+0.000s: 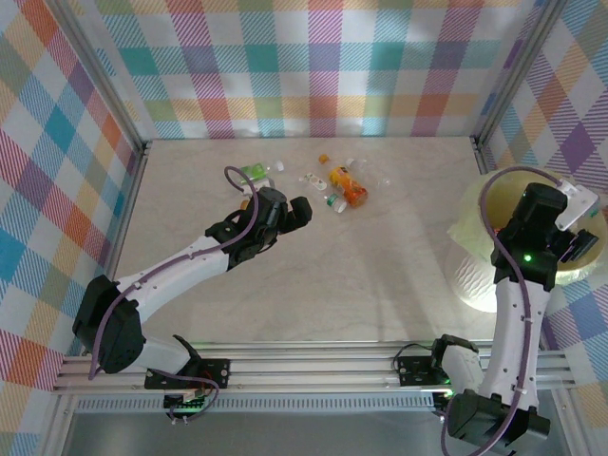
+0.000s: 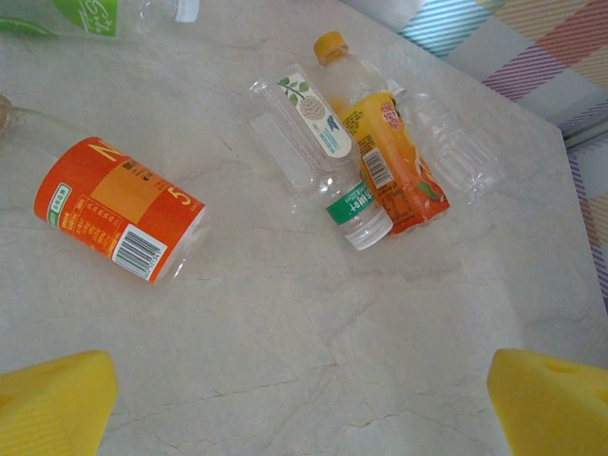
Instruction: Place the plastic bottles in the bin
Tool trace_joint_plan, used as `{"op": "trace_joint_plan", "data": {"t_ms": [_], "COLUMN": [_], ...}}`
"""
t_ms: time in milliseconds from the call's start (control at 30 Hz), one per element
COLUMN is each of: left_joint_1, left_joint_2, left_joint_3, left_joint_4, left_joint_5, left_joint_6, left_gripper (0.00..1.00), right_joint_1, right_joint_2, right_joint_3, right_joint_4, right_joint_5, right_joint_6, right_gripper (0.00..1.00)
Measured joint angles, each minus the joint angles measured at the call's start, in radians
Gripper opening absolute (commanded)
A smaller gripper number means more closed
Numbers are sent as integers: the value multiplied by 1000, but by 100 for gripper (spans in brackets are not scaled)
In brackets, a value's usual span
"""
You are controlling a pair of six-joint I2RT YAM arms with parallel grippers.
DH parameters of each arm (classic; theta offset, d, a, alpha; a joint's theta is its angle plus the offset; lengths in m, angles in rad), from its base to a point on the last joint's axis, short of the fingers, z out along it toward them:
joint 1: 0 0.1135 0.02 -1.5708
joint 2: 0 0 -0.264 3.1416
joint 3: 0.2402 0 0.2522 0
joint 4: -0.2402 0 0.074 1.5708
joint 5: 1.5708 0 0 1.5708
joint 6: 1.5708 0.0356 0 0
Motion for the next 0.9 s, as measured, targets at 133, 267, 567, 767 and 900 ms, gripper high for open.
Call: {"op": "trace_joint_plan", "data": {"t_ms": [133,267,567,767,900], "left_joint_1": [0,0,0,0,1], "left_joint_2": [0,0,40,71,87], "left_joint_3": [0,0,14,35,57], "left_joint_4": [0,0,-9,-83,-119], "left_joint_5": [0,-1,-23,-79,-116], "left_joint_6": [0,0,-12,-61,-89], "left_gripper": [100,100,100,100,100], "right_joint_1": [0,0,19,105,212], "right_joint_2": [-6,-6,-7,-4,8], "right_joint_3": [5,17,46,90,114], "right_joint_4": [-2,-14,-31,-46,-45], "right_joint_5": [7,-2,-195,-373,-474], "right_joint_6": [-5,-6,27,85,117], "right_gripper": [90,100,100,100,100]}}
